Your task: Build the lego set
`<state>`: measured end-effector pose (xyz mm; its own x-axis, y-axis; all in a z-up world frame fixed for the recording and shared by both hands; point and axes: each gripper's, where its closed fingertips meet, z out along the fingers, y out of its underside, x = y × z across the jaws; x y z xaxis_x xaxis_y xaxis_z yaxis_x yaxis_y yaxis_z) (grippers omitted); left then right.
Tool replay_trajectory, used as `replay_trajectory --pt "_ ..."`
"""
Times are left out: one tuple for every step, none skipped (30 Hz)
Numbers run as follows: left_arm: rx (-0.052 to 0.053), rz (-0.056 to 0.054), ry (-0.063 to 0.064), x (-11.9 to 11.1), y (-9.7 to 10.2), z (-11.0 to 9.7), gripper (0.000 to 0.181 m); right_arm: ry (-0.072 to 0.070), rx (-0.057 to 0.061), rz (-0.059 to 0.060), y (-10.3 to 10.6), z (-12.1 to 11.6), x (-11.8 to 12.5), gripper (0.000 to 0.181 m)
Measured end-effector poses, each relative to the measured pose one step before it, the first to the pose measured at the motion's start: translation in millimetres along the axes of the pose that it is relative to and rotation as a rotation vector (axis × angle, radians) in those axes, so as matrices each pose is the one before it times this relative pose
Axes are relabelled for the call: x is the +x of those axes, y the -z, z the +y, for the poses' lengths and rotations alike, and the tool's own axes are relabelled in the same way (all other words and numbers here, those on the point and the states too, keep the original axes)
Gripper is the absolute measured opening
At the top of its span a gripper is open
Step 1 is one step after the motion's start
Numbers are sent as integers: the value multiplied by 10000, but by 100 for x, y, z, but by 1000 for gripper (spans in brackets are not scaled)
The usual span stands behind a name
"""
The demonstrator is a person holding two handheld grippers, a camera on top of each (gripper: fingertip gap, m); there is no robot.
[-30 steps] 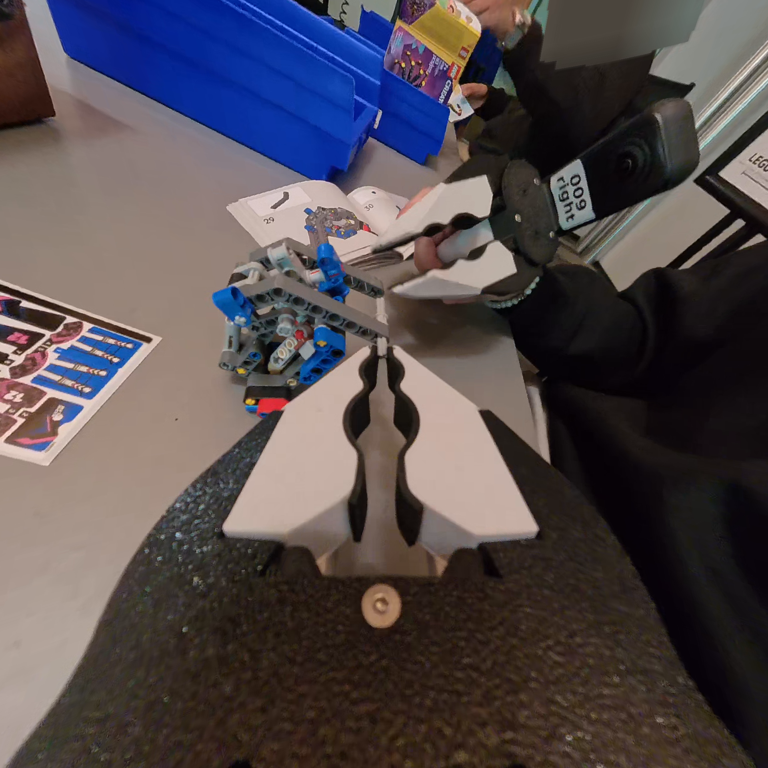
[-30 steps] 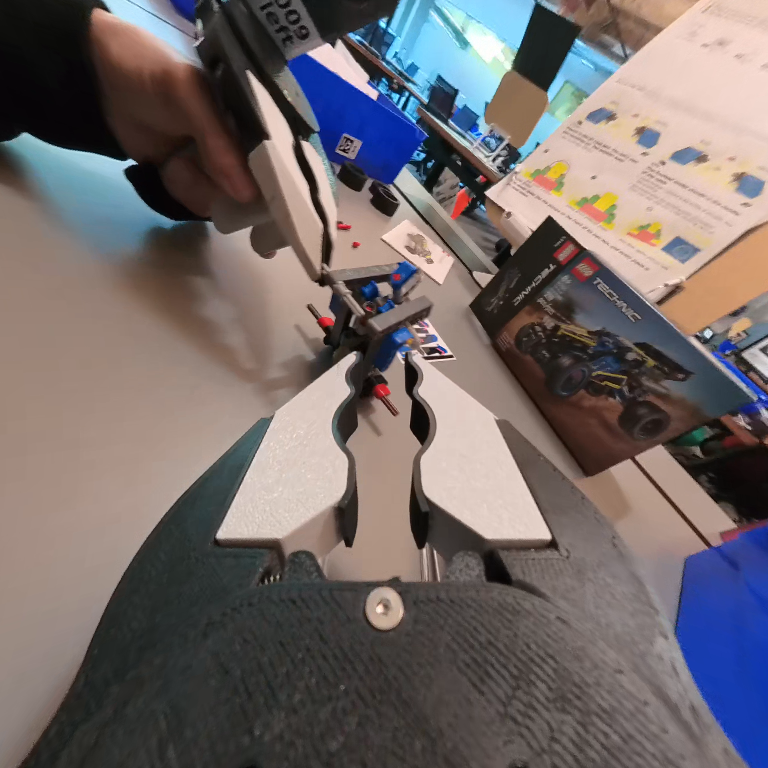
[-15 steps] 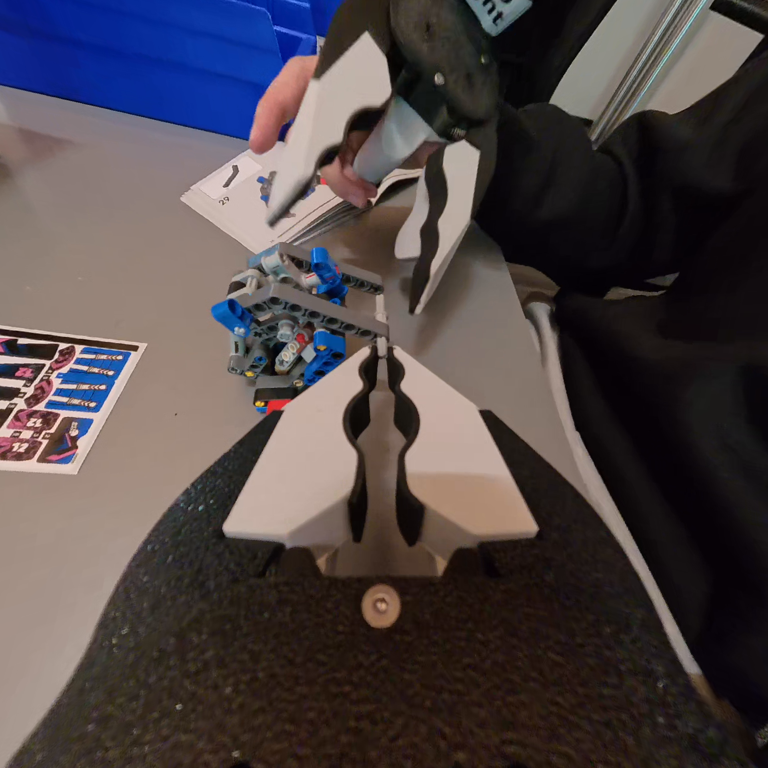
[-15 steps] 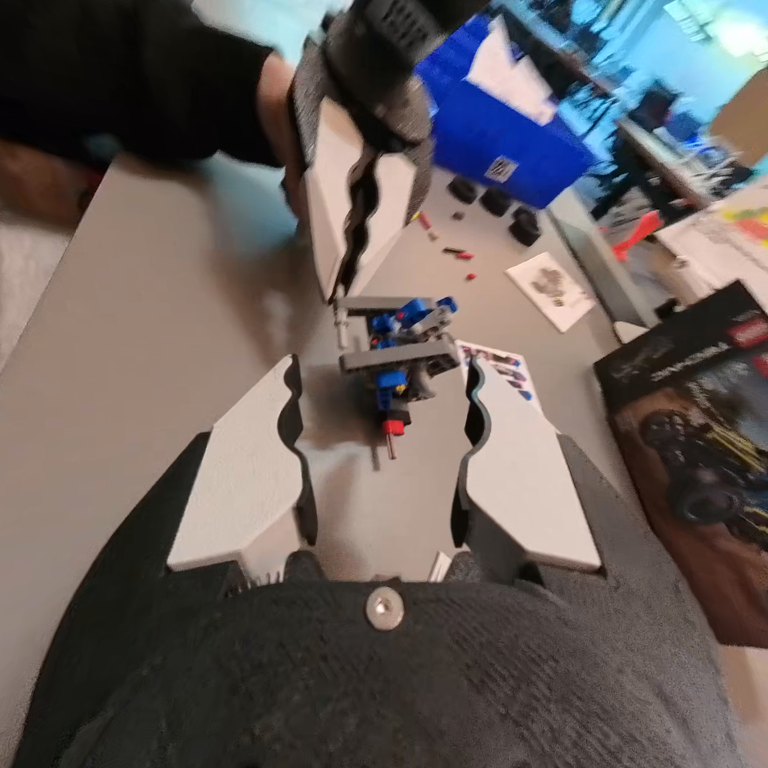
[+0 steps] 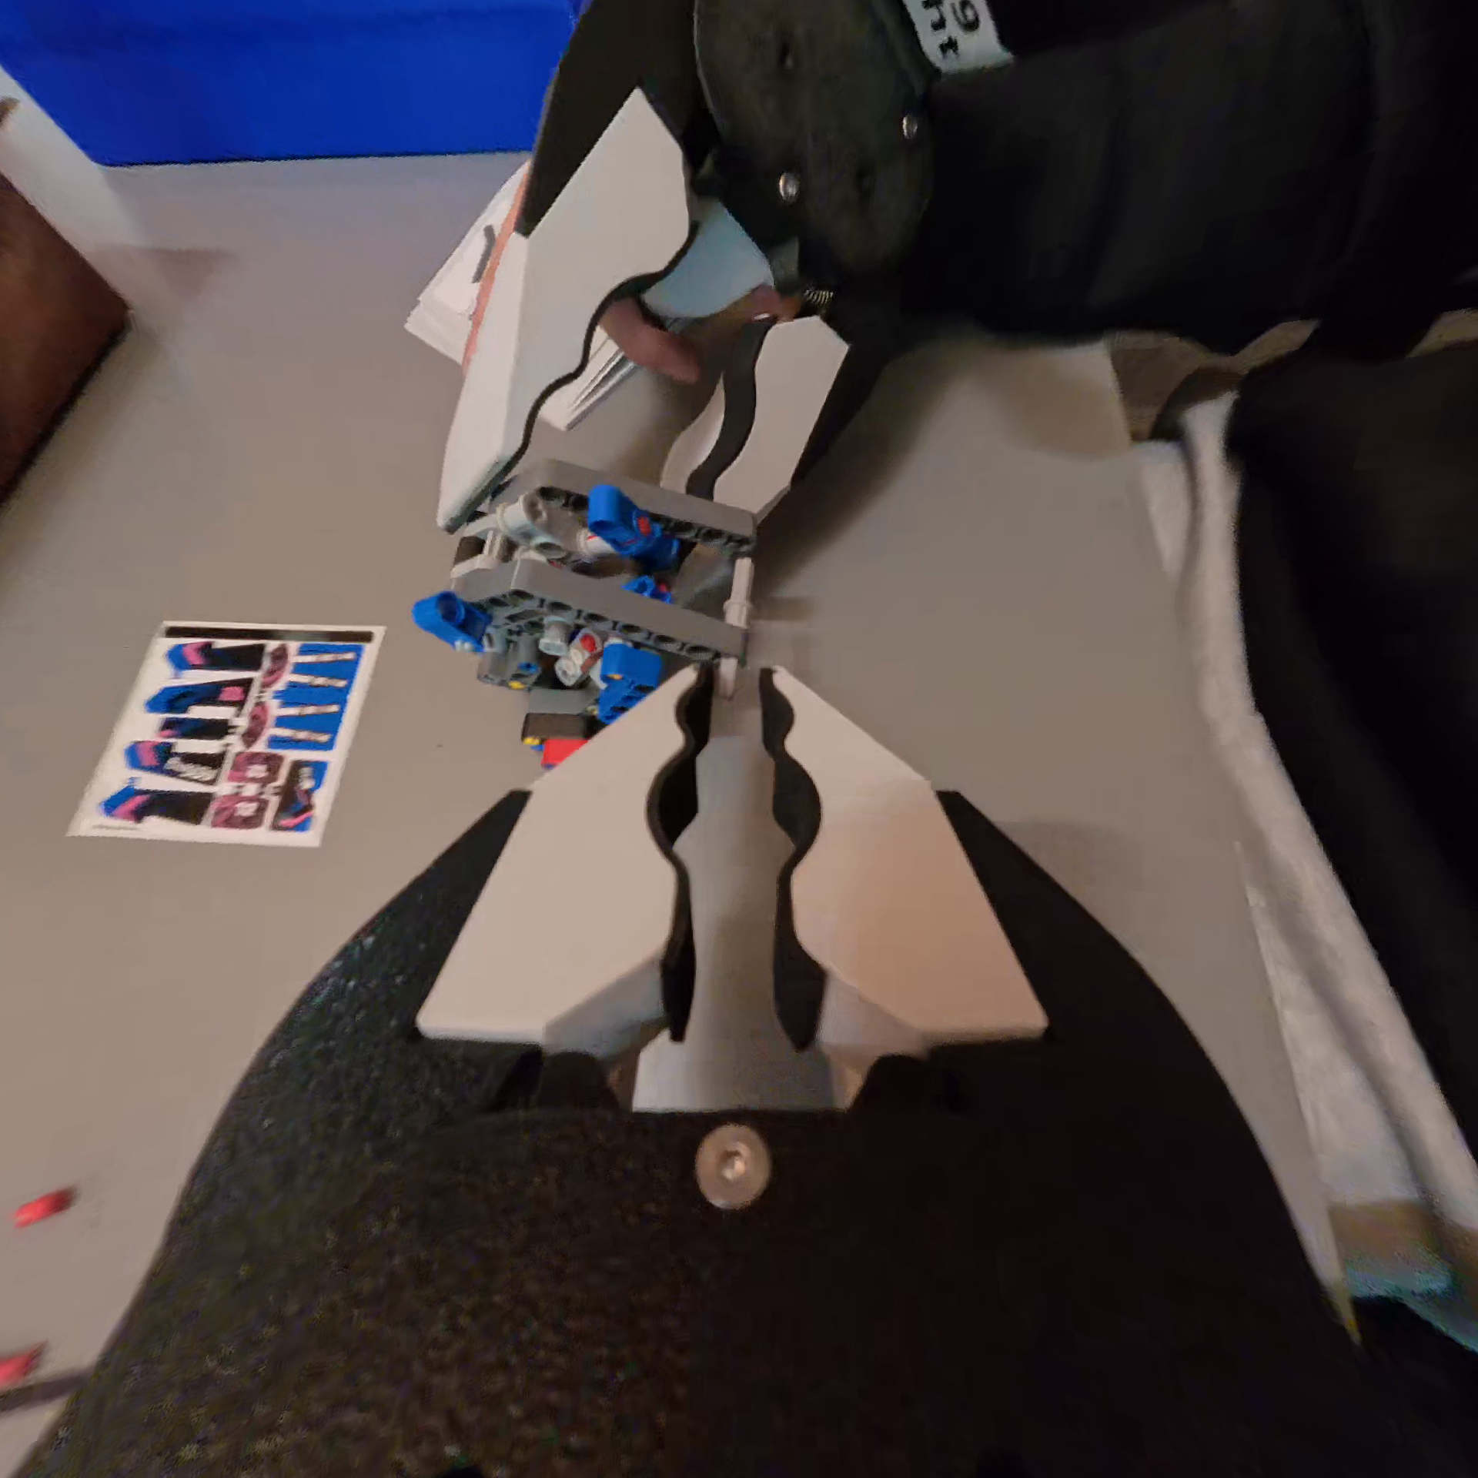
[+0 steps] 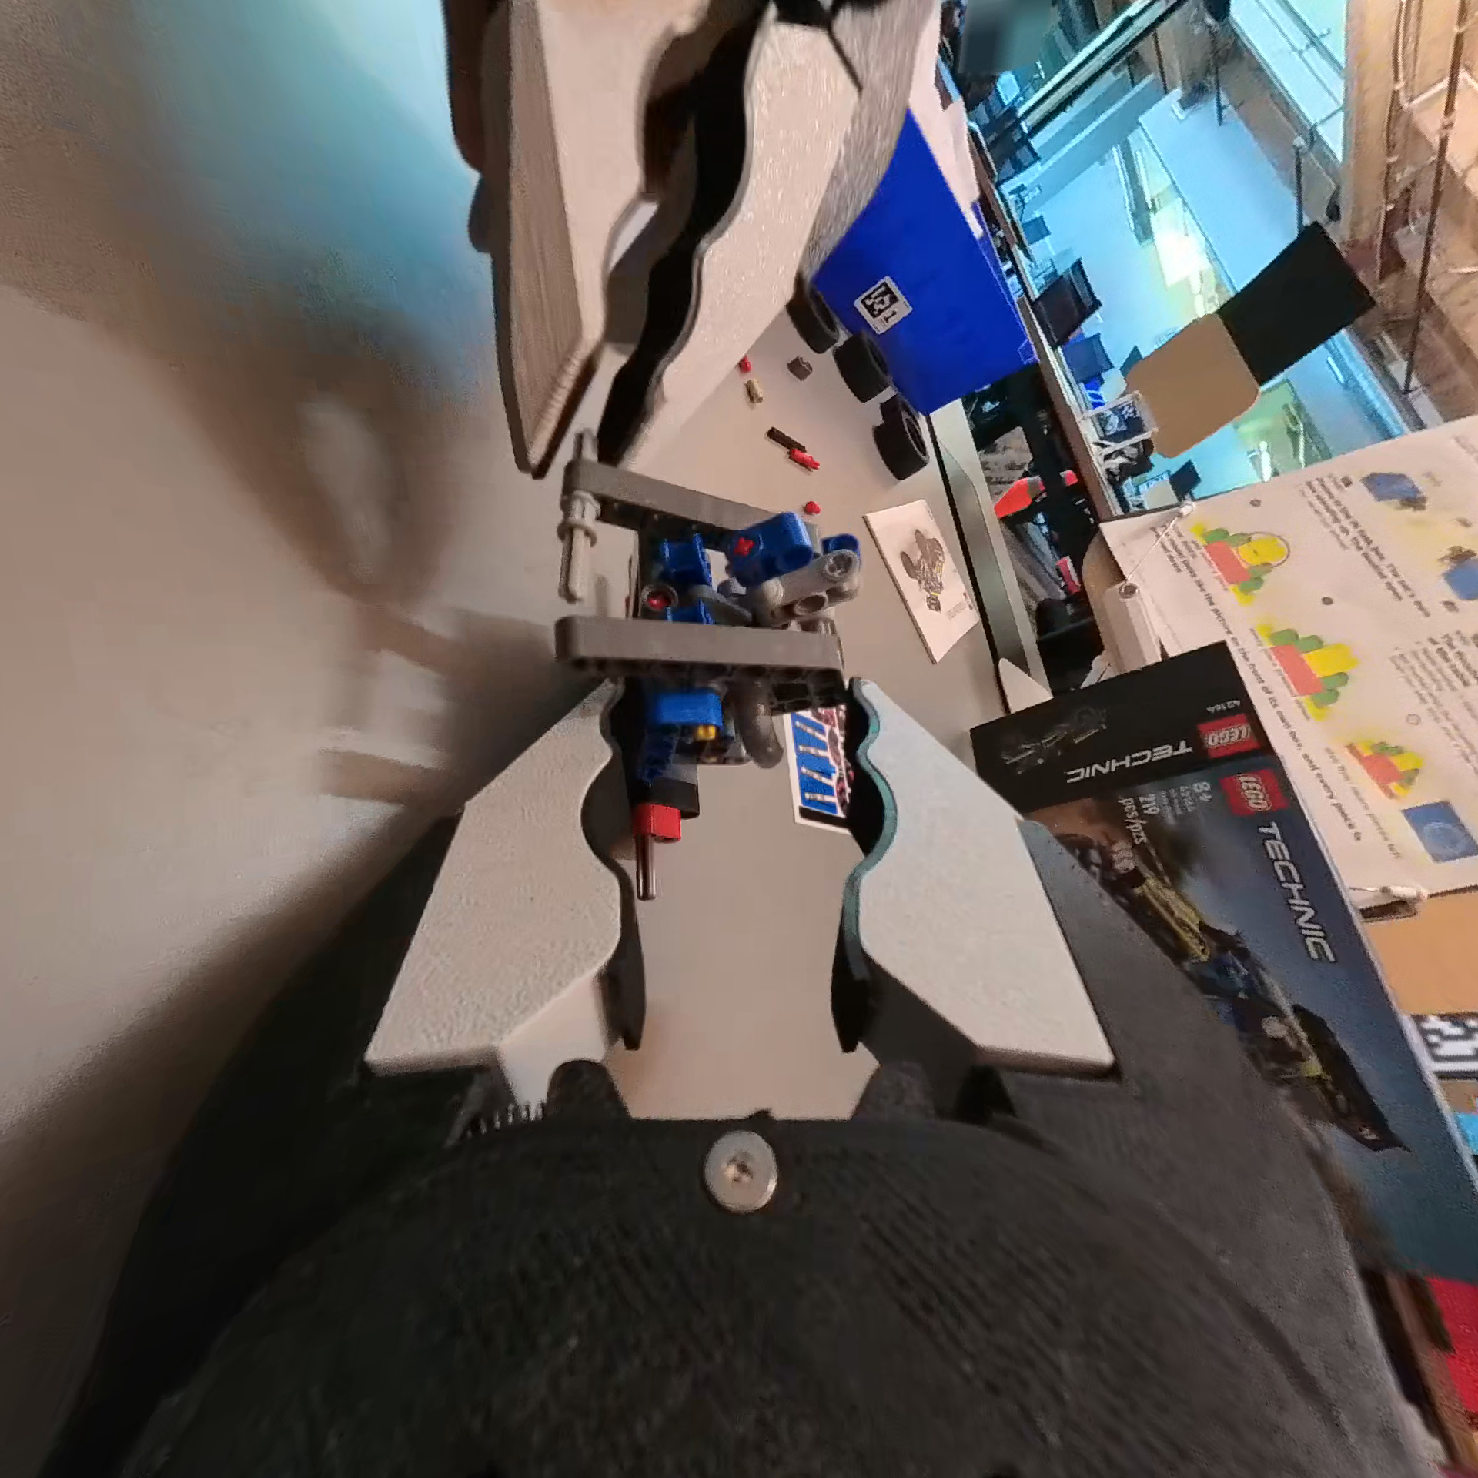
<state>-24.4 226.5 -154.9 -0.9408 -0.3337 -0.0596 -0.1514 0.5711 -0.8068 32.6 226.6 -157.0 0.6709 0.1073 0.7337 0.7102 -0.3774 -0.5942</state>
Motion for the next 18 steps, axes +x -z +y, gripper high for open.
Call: replay_trajectory --pt "-307 -305 -192 -100 367 -85 11 -140 102 16 16 -42 9 51" --pt "-285 -386 -176 -227 418 -117 14 -71 59 10 24 14 17 51" --pt "-228 -378 -208 -216 468 -194 16 -75 34 -16 19 2 4 51" --pt "-138 -545 -252 -464 466 -342 17 -133 49 -18 -1 -39 6 51" --pt "-64 -898 -307 -982 450 -508 17 -184 86 -32 -4 -84 -9 51" --pt "88 -836 -371 -841 292 -752 19 -171 102 -58 -4 -114 -57 51" --pt "188 -387 -392 -137 78 -874 21 -142 58 -59 -12 -92 -42 51" --pt "52 -234 -282 38 -141 -620 21 -101 20 -44 -32 -70 -31 51" --pt "-240 -110 -188 115 -296 -84 23 -72 23 -31 -41 -67 -42 51" --pt "-488 112 -184 338 -367 401 27 -77 36 -39 -36 -65 -57 51" --pt "-559 -23 -175 48 -389 603 29 -79 33 -33 -10 -32 -30 51" --pt "-447 -151 -161 -199 -368 483 33 -34 4 -6 7 9 10 51" --pt "-114 2 -114 -13 -327 5 35 -2 3 0 16 2 -4 51" --pt "-77 51 -62 18 -295 -77 36 8 -9 2 12 17 -21 51" --pt "-204 36 -39 -35 -318 72 39 -3 16 -29 15 -41 -61 51" --pt "-215 104 -64 74 -297 55 41 21 7 -7 1 -10 -45 51" --pt "-195 0 -140 -82 -209 19 44 92 13 -17 11 -23 -83 51" --pt "-136 -65 -193 -158 -62 -54 49 93 8 0 6 -20 -58 51"
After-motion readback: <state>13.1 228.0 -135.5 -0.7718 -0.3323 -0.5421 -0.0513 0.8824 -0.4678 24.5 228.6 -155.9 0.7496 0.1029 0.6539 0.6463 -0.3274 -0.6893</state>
